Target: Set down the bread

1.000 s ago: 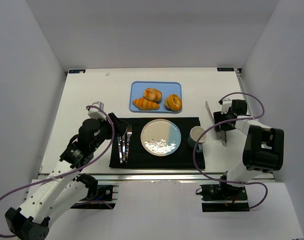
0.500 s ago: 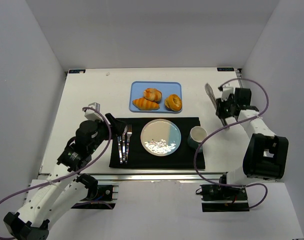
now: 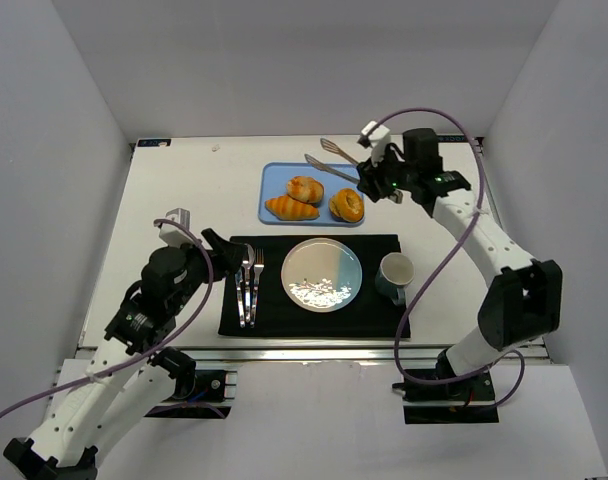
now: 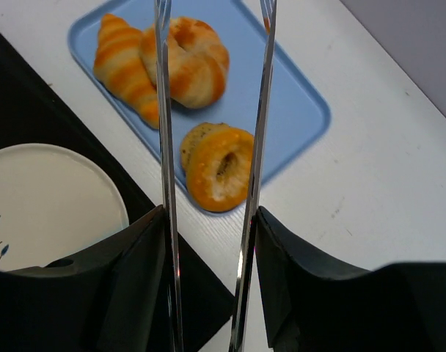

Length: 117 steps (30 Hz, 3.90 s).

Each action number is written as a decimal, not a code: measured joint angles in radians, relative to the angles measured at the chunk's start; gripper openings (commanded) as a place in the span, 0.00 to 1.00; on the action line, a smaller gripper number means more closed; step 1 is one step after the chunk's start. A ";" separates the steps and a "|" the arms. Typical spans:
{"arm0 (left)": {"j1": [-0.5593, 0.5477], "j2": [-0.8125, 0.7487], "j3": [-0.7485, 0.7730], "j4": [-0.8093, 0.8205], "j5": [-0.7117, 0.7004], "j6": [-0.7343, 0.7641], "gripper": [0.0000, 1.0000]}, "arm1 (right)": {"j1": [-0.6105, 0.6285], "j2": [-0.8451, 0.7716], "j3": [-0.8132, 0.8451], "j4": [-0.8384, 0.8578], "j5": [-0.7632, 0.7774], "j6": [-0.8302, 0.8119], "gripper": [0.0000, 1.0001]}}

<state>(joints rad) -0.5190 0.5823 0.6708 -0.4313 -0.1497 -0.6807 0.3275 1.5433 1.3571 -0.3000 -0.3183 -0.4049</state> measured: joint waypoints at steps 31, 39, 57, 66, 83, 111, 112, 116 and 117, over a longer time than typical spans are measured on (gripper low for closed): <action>0.000 -0.082 0.000 -0.064 -0.042 -0.043 0.77 | 0.180 0.290 0.159 -0.145 0.234 -0.208 0.45; 0.000 -0.082 0.000 -0.065 -0.043 -0.043 0.77 | 0.183 0.303 0.158 -0.145 0.253 -0.252 0.13; 0.000 -0.082 0.000 -0.061 -0.045 -0.046 0.77 | 0.170 -0.130 -0.051 -0.154 0.132 -0.229 0.04; 0.000 -0.063 0.000 -0.035 -0.041 -0.049 0.77 | 0.172 -0.436 -0.371 -0.299 0.029 -0.328 0.06; 0.000 -0.085 -0.006 -0.032 -0.027 -0.055 0.77 | 0.198 -0.453 -0.417 -0.446 -0.082 -0.404 0.58; 0.000 -0.123 -0.019 -0.032 -0.043 -0.071 0.77 | 0.198 0.259 0.100 -0.092 0.139 -0.180 0.56; 0.000 -0.127 -0.025 -0.033 -0.046 -0.073 0.77 | 0.198 0.266 0.103 -0.095 0.142 -0.182 0.56; 0.000 -0.128 -0.030 -0.035 -0.049 -0.076 0.77 | 0.198 0.285 0.117 -0.119 0.148 -0.182 0.56; 0.000 -0.128 -0.031 -0.035 -0.049 -0.076 0.77 | 0.198 0.288 0.120 -0.123 0.149 -0.182 0.55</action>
<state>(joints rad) -0.5190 0.4545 0.6403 -0.4660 -0.1989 -0.7570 0.5259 1.8317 1.4773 -0.4232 -0.1696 -0.5865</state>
